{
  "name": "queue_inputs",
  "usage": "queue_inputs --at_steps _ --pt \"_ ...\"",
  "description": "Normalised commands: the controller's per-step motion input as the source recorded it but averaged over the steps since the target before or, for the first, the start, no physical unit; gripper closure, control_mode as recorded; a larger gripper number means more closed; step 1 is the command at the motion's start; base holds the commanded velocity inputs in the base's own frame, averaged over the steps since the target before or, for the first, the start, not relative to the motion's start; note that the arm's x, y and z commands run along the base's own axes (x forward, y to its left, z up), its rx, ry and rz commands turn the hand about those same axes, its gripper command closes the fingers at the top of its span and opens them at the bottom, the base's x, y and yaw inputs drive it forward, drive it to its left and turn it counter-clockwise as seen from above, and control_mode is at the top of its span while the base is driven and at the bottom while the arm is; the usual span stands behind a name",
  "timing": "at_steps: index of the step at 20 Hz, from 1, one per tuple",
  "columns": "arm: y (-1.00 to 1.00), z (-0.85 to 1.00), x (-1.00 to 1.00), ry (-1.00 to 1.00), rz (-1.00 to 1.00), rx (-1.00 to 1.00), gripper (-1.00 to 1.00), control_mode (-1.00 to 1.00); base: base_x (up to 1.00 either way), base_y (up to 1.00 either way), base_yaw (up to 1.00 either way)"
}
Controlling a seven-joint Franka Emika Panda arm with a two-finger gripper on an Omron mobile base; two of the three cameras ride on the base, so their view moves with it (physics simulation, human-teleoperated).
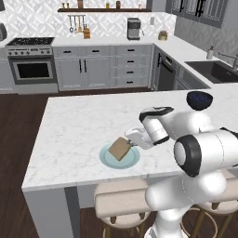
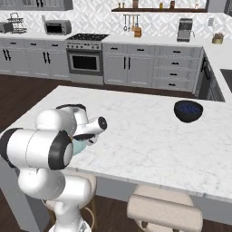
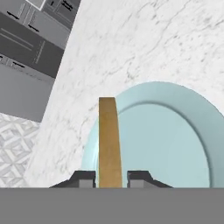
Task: Start the toaster. Once the lever pops up, take the bread to the plate on the dining counter.
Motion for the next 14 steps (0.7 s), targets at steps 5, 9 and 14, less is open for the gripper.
queue_inputs --at_steps 5,9,14 --pt "0.13 -0.28 0.00 -0.06 0.00 -0.01 1.00 -1.00 0.00 0.00 0.00" --pt "0.10 -0.13 -0.01 -0.07 0.00 -0.01 1.00 -1.00 0.00 0.00 0.00" --pt "0.06 -0.08 -0.12 -0.03 0.00 -0.01 -1.00 -1.00 0.00 0.00 0.00"
